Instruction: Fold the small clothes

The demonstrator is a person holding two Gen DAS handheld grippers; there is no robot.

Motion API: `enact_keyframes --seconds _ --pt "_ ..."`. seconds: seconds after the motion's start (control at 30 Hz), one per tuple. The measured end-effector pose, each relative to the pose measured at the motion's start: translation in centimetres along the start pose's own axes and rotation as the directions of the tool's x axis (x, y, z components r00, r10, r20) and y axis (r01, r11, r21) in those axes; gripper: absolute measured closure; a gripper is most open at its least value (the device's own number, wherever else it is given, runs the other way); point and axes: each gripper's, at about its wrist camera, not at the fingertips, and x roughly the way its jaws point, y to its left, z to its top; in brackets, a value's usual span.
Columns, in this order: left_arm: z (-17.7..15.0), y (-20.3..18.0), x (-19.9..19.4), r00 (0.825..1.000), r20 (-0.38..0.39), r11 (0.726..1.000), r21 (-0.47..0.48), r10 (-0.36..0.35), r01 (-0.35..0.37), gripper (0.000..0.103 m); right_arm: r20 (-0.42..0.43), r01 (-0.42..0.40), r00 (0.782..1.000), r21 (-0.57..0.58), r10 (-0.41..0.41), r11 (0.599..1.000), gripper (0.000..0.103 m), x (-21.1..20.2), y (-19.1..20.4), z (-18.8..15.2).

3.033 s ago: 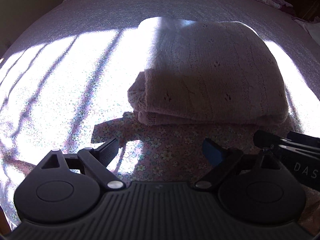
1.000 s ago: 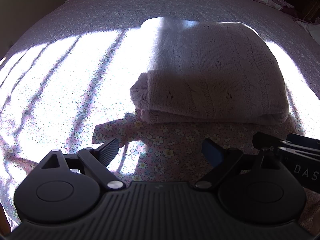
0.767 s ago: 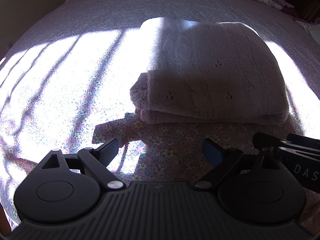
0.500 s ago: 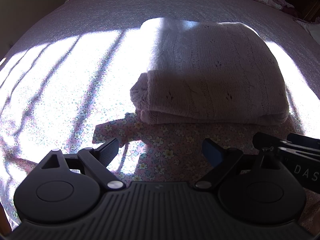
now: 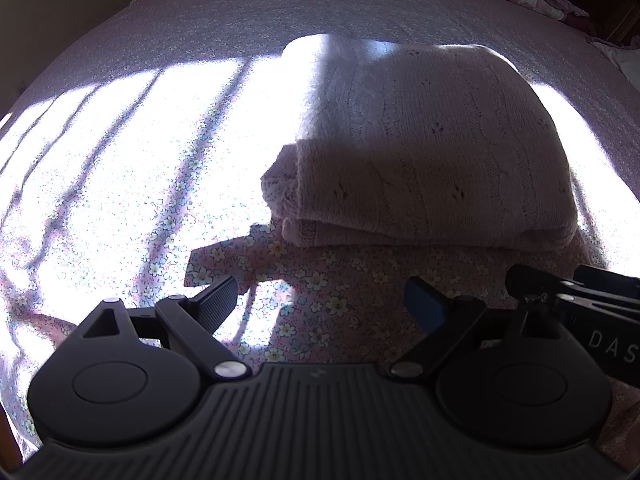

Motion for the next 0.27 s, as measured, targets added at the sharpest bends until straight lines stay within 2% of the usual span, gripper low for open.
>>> enact_keyframes --seconds 0.27 --pt "-0.15 -0.24 0.1 1.0 -0.009 1.0 -0.001 0.001 -0.001 0.009 0.002 0.0 1.0 -0.001 0.0 1.0 0.029 -0.06 0.0 0.0"
